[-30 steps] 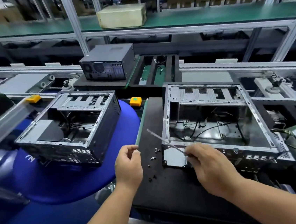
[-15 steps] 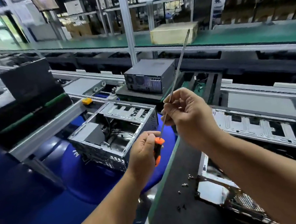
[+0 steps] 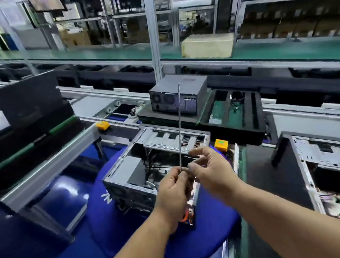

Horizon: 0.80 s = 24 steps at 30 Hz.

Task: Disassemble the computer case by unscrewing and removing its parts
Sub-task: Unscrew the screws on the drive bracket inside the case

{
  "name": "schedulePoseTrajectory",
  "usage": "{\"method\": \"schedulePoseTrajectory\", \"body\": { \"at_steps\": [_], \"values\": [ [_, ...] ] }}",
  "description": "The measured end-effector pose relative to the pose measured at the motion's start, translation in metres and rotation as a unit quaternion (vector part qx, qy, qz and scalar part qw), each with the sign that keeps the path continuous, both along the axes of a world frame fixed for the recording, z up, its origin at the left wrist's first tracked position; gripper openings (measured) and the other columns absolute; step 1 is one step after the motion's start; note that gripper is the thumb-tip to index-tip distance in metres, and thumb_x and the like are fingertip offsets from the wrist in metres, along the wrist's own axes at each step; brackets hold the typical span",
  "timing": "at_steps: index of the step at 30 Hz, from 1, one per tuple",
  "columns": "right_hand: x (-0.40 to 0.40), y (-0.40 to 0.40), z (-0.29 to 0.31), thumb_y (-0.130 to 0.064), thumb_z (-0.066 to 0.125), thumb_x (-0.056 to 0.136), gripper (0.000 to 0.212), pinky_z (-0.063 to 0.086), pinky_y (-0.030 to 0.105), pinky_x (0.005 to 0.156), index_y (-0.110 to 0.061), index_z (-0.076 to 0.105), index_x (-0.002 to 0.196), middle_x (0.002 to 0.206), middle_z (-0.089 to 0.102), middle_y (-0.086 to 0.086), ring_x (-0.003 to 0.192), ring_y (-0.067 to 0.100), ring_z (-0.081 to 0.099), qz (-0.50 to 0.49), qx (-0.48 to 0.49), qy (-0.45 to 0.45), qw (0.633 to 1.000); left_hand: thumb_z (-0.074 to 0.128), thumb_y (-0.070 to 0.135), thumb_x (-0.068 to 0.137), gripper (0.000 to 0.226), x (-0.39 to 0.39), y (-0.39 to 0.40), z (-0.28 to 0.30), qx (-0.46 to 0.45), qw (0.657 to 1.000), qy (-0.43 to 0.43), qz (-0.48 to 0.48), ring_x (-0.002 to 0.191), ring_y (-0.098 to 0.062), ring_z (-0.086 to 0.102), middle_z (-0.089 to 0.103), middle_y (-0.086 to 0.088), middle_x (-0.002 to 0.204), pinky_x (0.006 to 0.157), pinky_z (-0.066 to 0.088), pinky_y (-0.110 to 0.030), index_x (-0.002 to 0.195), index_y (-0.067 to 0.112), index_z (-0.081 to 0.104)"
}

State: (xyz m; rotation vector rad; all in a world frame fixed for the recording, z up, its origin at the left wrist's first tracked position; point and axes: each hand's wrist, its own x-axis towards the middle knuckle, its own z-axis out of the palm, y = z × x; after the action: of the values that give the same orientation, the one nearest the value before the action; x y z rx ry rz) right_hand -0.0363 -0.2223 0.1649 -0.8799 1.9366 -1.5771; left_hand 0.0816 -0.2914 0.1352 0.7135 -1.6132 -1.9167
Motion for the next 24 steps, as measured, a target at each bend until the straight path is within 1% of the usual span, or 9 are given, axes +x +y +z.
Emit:
{"method": "schedulePoseTrajectory", "body": {
  "at_steps": [4,6,9,11,14,16,19,21,24],
  "values": [
    [0.040,-0.039,-0.019,-0.023,0.070,0.093,0.024,0.064,0.044,0.077,-0.034,0.063,0.113,0.094,0.071,0.007,0.083,0.021,0.075,0.016,0.018,-0.063,0.998,0.041,0.016,0.114,0.030,0.019,-0.059,0.007,0.064,0.998,0.015,-0.009,0.068,-0.017,0.071,0.074,-0.009,0.080,0.057,0.057,-0.028,0.102,0.011,0.069],
    [0.054,-0.050,-0.020,-0.031,0.070,0.090,0.025,0.064,0.045,0.075,-0.041,0.061,0.111,0.093,0.072,0.001,0.084,0.018,0.075,0.011,0.035,-0.060,0.998,0.043,0.020,0.114,0.031,0.022,-0.082,0.010,0.097,0.995,0.011,-0.001,0.075,-0.025,0.072,0.070,-0.010,0.082,0.065,0.062,-0.039,0.103,0.014,0.071],
    [0.068,-0.061,-0.020,-0.025,0.069,0.085,0.038,0.064,0.051,0.071,-0.038,0.058,0.118,0.099,0.072,0.004,0.086,0.027,0.075,0.018,0.043,-0.101,0.994,0.045,0.022,0.113,0.032,0.018,-0.105,0.012,0.137,0.990,0.007,0.021,0.078,-0.026,0.065,0.067,-0.009,0.085,0.081,0.060,-0.047,0.107,0.016,0.076],
    [0.072,-0.064,-0.019,-0.022,0.068,0.084,0.042,0.062,0.046,0.065,-0.039,0.055,0.120,0.101,0.072,0.008,0.078,0.028,0.071,0.024,0.056,-0.100,0.993,0.046,0.021,0.113,0.033,0.013,-0.113,0.011,0.168,0.985,0.012,0.024,0.076,-0.021,0.065,0.069,-0.008,0.085,0.078,0.062,-0.044,0.108,0.016,0.078],
    [0.066,-0.065,-0.019,-0.015,0.067,0.088,0.042,0.061,0.042,0.067,-0.035,0.054,0.123,0.101,0.072,0.007,0.083,0.028,0.072,0.010,0.059,-0.099,0.993,0.048,0.022,0.112,0.032,0.006,-0.118,0.013,0.191,0.981,-0.003,0.020,0.073,-0.018,0.068,0.072,-0.005,0.085,0.064,0.061,-0.038,0.109,0.018,0.080],
    [0.057,-0.064,-0.019,-0.015,0.066,0.092,0.040,0.058,0.032,0.061,-0.035,0.055,0.125,0.095,0.071,0.003,0.075,0.018,0.072,-0.001,0.065,-0.085,0.994,0.048,0.023,0.112,0.031,0.001,-0.122,0.013,0.185,0.982,-0.024,0.019,0.069,-0.018,0.070,0.075,-0.004,0.086,0.057,0.059,-0.034,0.111,0.019,0.079],
    [0.041,-0.063,-0.016,-0.019,0.064,0.096,0.023,0.060,0.040,0.068,-0.034,0.061,0.114,0.098,0.066,0.006,0.075,0.018,0.065,-0.020,0.058,-0.053,0.997,0.048,0.025,0.112,0.029,-0.003,-0.138,0.018,0.190,0.980,-0.042,0.039,0.079,-0.022,0.073,0.080,-0.009,0.098,0.064,0.059,-0.037,0.115,0.015,0.075],
    [0.029,-0.064,-0.013,-0.020,0.064,0.095,0.015,0.059,0.041,0.065,-0.034,0.066,0.102,0.094,0.064,0.007,0.072,0.017,0.063,-0.031,0.035,-0.056,0.997,0.047,0.026,0.113,0.029,-0.007,-0.158,0.023,0.200,0.977,-0.042,0.063,0.082,-0.022,0.072,0.081,-0.011,0.102,0.067,0.058,-0.035,0.116,0.012,0.072],
    [0.007,-0.069,-0.006,-0.025,0.064,0.089,0.012,0.056,0.039,0.059,-0.036,0.067,0.092,0.087,0.065,0.011,0.066,0.018,0.061,-0.041,-0.002,-0.057,0.998,0.046,0.026,0.113,0.025,-0.016,-0.191,0.033,0.221,0.970,-0.022,0.098,0.071,-0.017,0.071,0.080,-0.006,0.089,0.063,0.056,-0.031,0.113,0.013,0.068]
  ]
}}
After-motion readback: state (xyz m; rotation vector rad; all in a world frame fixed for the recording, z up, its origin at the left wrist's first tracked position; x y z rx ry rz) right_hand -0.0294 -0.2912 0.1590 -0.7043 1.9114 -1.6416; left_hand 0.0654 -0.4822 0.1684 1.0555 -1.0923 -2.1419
